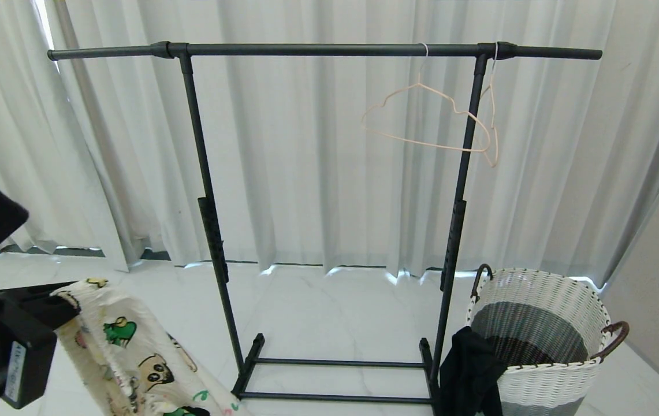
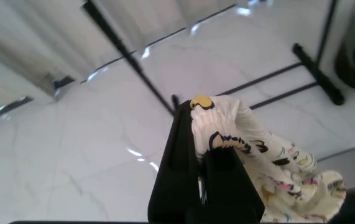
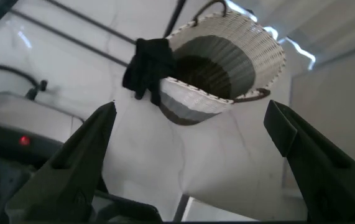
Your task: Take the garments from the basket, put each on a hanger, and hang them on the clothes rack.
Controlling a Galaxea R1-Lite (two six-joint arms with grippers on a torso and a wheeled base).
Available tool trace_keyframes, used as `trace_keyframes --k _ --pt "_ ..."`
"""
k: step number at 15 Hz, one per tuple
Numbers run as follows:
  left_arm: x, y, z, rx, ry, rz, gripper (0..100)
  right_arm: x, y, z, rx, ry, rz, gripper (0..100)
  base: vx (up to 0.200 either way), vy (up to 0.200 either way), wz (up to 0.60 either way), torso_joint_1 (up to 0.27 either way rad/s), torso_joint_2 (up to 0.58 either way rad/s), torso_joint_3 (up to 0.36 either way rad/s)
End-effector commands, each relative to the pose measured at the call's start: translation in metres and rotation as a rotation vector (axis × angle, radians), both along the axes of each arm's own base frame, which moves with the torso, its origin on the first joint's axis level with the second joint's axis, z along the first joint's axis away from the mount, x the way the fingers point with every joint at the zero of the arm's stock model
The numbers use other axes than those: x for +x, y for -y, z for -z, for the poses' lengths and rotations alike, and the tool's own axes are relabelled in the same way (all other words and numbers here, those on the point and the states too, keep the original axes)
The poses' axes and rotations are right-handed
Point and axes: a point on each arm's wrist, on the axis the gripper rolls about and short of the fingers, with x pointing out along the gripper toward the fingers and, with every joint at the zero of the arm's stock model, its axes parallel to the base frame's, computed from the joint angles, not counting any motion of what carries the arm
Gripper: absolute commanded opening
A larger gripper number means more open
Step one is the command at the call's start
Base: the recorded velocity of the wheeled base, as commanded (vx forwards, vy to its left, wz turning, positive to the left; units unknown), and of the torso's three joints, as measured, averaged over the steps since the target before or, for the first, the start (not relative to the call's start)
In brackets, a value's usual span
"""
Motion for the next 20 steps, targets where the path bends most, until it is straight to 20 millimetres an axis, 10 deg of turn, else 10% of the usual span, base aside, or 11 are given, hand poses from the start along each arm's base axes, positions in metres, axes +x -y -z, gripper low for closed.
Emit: trace_keyframes --k 1,20 --pt "-0.01 -0.02 0.004 -0.009 0.026 -0.124 0 0.0 0.007 0.008 0.012 0.015 0.069 100 0.0 0.0 0.0 0.0 0.0 0.0" --pt "-0.006 -0.037 0.01 -0.027 0.07 -0.316 0 0.035 -0.01 0.011 0.25 0.118 0.202 100 0.0 0.0 0.0 0.097 -0.27 -0.17"
